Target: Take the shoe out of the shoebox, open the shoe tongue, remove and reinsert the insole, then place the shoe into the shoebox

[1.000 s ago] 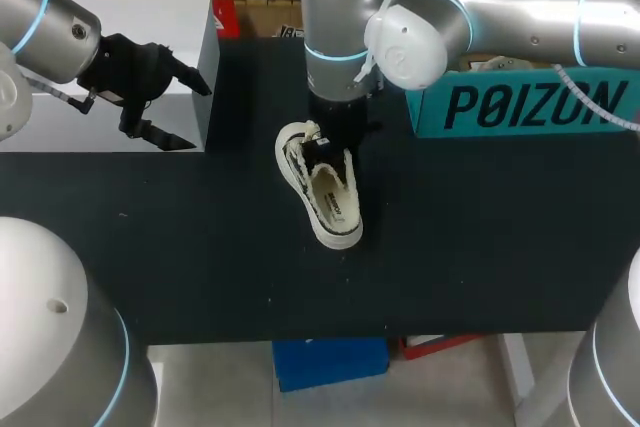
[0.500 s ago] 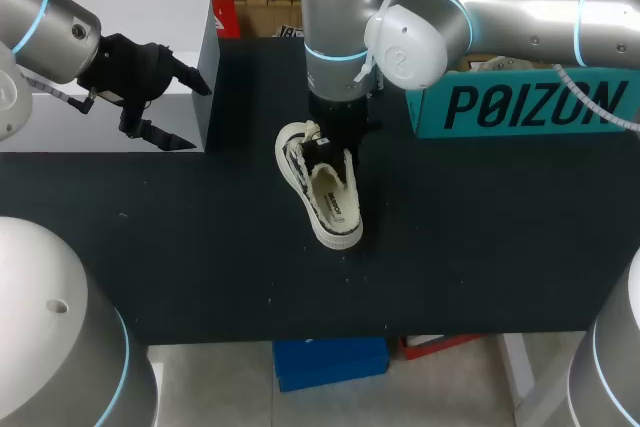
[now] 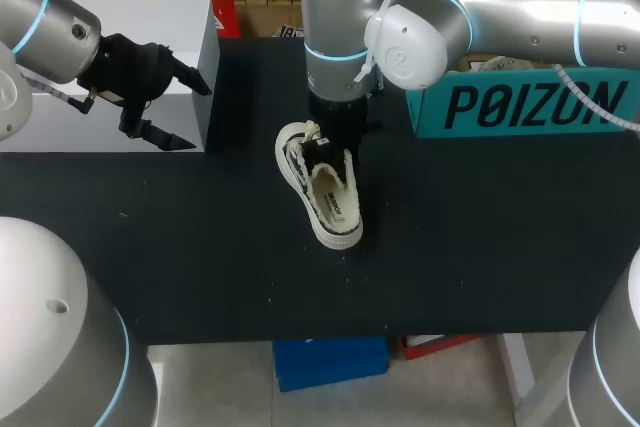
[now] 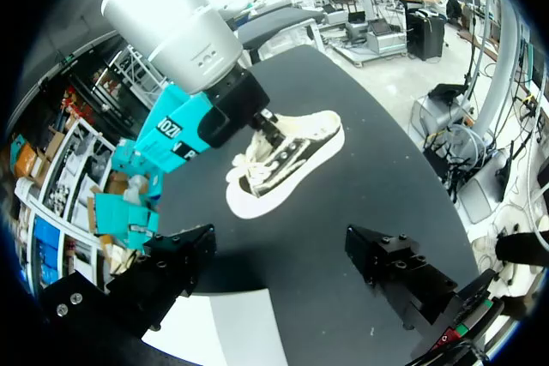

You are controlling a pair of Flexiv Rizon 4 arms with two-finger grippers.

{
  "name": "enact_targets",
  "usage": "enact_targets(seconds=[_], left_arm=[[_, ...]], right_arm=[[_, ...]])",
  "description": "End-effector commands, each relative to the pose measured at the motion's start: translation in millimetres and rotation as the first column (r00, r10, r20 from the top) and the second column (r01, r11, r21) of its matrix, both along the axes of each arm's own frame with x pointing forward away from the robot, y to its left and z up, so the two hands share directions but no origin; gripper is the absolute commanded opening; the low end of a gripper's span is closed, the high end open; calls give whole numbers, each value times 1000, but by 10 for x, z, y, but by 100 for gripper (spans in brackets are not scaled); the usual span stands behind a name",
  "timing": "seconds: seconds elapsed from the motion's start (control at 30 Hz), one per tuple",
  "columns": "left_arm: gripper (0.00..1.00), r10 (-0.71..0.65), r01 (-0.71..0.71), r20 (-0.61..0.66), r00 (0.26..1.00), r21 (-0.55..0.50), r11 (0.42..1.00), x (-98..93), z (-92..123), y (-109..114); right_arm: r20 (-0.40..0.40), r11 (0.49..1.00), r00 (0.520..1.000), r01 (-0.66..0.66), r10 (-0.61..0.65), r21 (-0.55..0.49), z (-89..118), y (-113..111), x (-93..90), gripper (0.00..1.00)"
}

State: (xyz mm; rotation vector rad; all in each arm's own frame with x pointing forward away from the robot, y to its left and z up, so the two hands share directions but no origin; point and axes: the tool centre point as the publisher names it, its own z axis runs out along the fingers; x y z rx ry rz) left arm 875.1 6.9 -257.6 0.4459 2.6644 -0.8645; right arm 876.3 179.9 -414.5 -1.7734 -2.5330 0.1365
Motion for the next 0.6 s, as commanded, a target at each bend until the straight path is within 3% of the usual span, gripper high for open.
enact_targets(seconds=[0.03, 0.43, 0.6], left_arm=[[100, 1, -1, 5, 1000, -2, 1000, -7, -13, 3], [100, 1, -1, 5, 1000, -2, 1000, -7, -13, 3], [100, 1, -1, 5, 1000, -2, 1000, -7, -13, 3]], right_arm=[[-2, 1000, 1000, 0, 0, -1, -9, 6, 13, 0], [-2, 1000, 1000, 0, 0, -1, -9, 6, 13, 0], [4, 999, 999, -38, 38, -3, 137, 28, 38, 0]])
